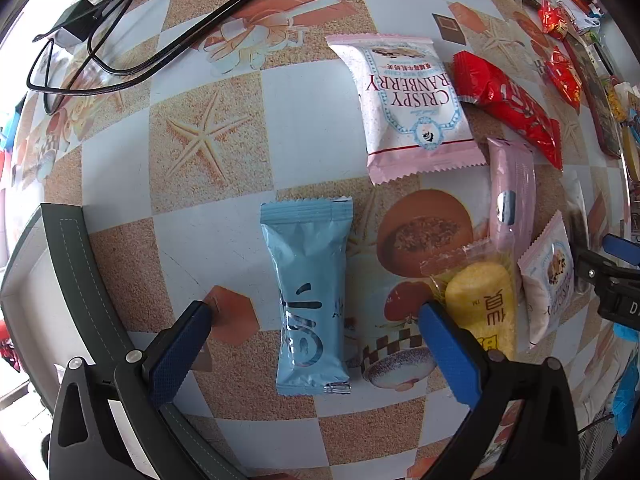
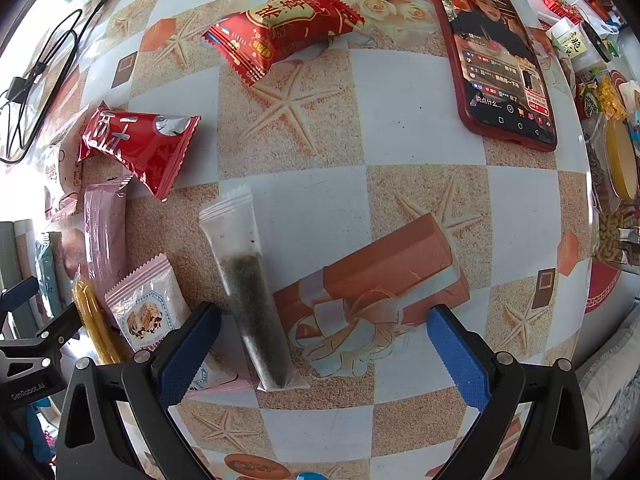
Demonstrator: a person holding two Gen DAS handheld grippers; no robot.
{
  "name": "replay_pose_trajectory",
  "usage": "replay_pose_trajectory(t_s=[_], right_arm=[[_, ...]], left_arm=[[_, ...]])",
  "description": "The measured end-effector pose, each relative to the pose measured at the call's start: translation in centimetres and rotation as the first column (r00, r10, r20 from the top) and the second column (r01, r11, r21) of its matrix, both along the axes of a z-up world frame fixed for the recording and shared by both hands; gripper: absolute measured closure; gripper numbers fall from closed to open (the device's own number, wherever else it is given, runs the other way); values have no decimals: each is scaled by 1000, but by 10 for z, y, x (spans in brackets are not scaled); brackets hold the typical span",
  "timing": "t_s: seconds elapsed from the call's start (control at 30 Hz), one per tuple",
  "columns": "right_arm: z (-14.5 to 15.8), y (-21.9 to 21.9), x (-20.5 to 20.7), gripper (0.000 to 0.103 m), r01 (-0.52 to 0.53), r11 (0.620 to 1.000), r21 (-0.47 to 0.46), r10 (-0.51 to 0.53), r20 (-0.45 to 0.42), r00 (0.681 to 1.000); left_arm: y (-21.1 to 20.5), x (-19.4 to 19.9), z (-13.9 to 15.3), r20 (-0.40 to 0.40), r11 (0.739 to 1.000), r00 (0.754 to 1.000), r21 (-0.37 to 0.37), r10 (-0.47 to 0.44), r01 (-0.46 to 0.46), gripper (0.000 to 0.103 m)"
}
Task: Organize snacks
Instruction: 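Grasp the blue wrapper bar with the left tool while the right tool grasps the clear packet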
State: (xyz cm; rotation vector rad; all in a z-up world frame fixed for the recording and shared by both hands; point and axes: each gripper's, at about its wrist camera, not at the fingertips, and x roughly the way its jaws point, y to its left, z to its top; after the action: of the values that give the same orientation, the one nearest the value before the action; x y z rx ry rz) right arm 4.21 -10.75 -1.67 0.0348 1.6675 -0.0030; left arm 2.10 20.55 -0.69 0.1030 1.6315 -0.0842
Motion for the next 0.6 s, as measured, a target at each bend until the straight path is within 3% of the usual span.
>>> replay_pose_trajectory(t_s=[0.6], right_arm=[[0, 0, 0, 0, -8, 1000, -6, 8, 40, 999]], left_arm=[[-1, -2, 2, 27, 1000, 999, -4, -27, 27, 0]])
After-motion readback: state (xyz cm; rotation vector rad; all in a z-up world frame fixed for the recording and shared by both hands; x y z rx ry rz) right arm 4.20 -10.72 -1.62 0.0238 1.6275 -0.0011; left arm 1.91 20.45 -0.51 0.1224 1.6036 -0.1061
